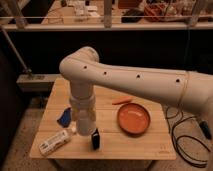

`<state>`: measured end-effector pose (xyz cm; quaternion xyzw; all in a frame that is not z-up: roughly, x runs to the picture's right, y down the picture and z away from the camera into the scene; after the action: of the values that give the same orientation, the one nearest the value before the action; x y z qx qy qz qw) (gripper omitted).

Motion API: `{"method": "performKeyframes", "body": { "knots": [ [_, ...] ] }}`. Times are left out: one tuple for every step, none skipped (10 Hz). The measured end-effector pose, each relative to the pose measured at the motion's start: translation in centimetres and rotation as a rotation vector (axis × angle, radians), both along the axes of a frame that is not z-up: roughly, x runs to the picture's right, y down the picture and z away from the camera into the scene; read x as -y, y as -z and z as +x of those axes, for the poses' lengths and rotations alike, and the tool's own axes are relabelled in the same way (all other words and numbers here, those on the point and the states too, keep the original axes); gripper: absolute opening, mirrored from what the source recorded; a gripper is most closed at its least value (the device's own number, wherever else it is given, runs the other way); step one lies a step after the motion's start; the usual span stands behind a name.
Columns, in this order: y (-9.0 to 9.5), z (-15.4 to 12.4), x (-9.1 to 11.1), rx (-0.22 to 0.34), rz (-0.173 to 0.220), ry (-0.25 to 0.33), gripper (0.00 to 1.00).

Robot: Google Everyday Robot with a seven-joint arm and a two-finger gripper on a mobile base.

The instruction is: Place the ceramic cup over the eraser

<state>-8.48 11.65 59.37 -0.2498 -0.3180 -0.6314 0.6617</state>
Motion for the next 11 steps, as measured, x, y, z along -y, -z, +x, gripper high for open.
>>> {"method": "performKeyframes", "body": {
  "knots": [
    [0.0, 0.0, -0.2, 0.001, -0.002, -0.001, 0.01],
    [0.0, 0.0, -0.3, -0.002, -0.003, -0.003, 0.01],
    [0.2, -0.1, 0.1, -0.007, 0.002, -0.005, 0.0],
    [0.6, -0.3, 0.4, -0.01, -0.001, 0.001, 0.0],
    [0.9, -0.3, 0.6, -0.013, -0.004, 0.002, 0.0],
    [1.2, -0.2, 0.7, -0.014, -0.008, 0.002, 0.0],
    [1.3, 0.0, 0.6, -0.01, -0.011, 0.0, 0.0],
    [1.4, 0.2, 0.6, -0.007, -0.014, 0.0, 0.0],
    [1.6, 0.4, 0.5, 0.001, -0.015, -0.002, 0.0],
    [1.8, 0.7, 0.4, 0.009, -0.013, -0.006, 0.0],
    [1.9, 1.0, 0.3, 0.013, -0.011, -0.009, 0.0]
  ]
}}
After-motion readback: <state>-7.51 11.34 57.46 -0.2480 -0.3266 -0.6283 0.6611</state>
